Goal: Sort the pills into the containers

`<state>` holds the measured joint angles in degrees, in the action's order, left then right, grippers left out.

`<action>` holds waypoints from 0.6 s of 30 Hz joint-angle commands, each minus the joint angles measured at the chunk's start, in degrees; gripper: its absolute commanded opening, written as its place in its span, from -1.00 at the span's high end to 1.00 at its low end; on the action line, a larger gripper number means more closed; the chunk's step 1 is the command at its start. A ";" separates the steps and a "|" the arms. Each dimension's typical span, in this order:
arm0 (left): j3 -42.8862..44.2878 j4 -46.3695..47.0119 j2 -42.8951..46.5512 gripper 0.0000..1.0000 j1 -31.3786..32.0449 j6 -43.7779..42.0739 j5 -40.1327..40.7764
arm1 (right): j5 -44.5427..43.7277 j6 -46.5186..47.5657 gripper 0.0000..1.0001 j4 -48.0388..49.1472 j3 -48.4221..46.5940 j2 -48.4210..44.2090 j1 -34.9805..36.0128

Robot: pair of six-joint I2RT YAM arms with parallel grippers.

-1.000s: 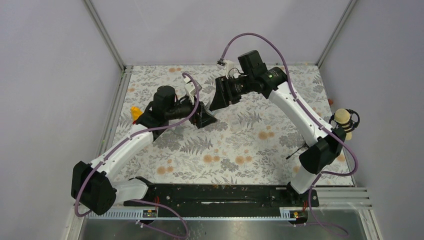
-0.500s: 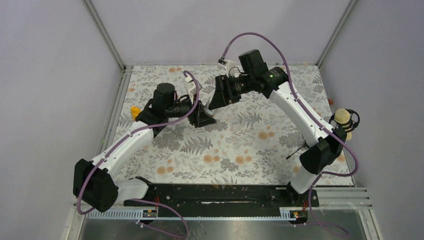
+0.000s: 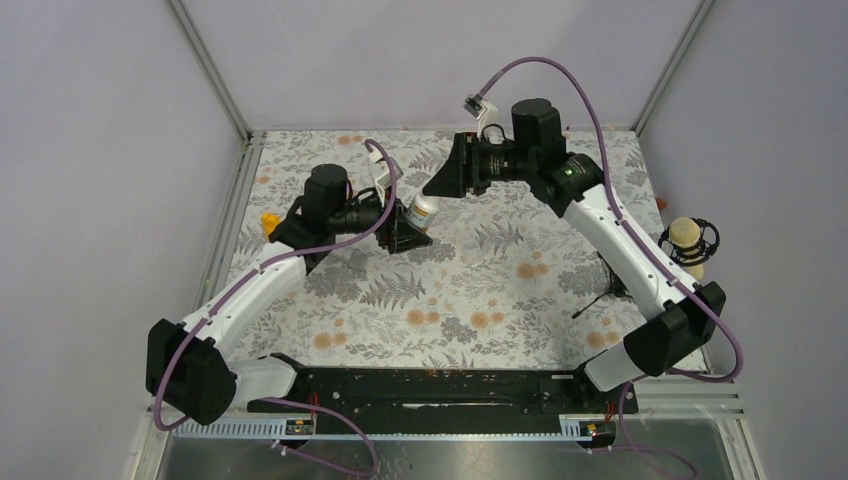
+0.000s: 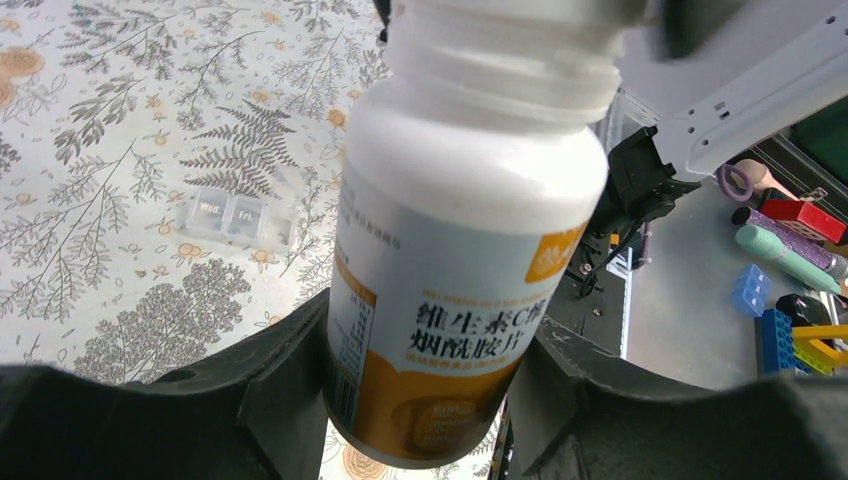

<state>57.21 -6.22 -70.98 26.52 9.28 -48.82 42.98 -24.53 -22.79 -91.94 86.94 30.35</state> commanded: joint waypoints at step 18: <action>2.39 5.95 1.75 1.00 -0.68 1.17 -2.72 | 2.66 0.50 -0.12 6.00 2.53 -3.34 -0.39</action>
<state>57.21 -4.62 -70.61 26.17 10.31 -49.34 43.68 -25.74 -18.76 -88.86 85.67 29.93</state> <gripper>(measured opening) 0.551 0.621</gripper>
